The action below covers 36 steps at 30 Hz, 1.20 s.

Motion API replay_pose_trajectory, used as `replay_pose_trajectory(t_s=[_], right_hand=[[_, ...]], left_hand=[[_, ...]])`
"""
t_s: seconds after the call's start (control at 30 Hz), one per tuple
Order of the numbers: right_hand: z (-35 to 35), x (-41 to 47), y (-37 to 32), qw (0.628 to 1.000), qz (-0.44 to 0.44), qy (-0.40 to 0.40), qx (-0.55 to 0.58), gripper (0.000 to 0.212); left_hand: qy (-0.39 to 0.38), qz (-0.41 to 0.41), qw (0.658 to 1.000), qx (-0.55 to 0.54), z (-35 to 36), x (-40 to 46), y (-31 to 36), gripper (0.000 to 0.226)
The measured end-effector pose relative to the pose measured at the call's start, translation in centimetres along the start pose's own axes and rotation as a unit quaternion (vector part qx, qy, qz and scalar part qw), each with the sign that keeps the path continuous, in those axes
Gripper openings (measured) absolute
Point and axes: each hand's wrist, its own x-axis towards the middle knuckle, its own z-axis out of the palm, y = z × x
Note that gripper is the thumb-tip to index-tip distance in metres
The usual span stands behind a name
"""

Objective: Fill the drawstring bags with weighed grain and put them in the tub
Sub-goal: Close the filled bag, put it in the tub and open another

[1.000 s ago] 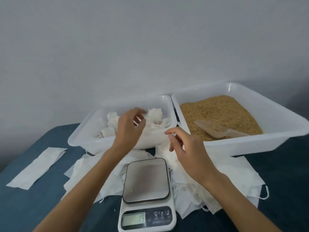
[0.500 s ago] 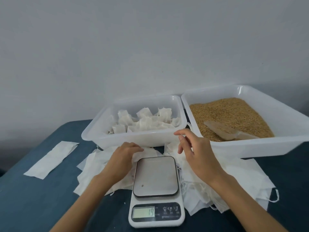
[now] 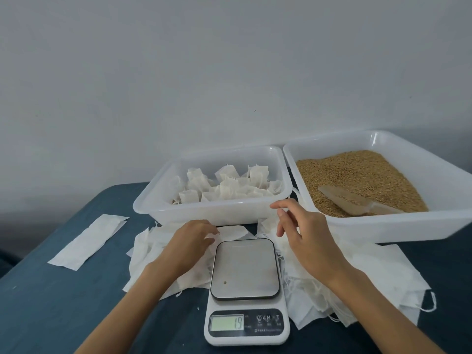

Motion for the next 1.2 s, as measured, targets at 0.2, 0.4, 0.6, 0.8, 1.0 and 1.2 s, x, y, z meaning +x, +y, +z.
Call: replay_pose_trajectory(t_s=[0.2, 0.4, 0.6, 0.8, 1.0, 1.2], right_hand=[[0.1, 0.0, 0.1, 1.000, -0.002, -0.001, -0.005, 0.021], [0.1, 0.0, -0.1, 1.000, -0.001, -0.010, -0.012, 0.021], [0.1, 0.0, -0.3, 1.000, -0.002, -0.017, -0.015, 0.020], [0.1, -0.1, -0.2, 1.000, -0.003, -0.022, -0.022, 0.020], [0.1, -0.1, -0.1, 1.000, -0.005, -0.021, -0.019, 0.019], [0.3, -0.1, -0.2, 1.000, -0.009, -0.023, -0.013, 0.019]], left_hand=[[0.008, -0.067, 0.994, -0.082, 1.1, 0.2, 0.3, 0.038], [0.025, -0.129, 0.986, -0.104, 2.1, 1.0, 0.8, 0.033], [0.064, -0.139, 0.982, -0.113, 2.3, 0.9, 0.5, 0.022], [0.064, -0.152, 0.985, -0.056, 2.2, 0.8, 1.2, 0.029], [0.058, -0.177, 0.968, -0.169, 1.4, 0.8, 1.6, 0.019], [0.040, -0.145, 0.967, -0.205, -0.7, -0.2, 1.7, 0.052]])
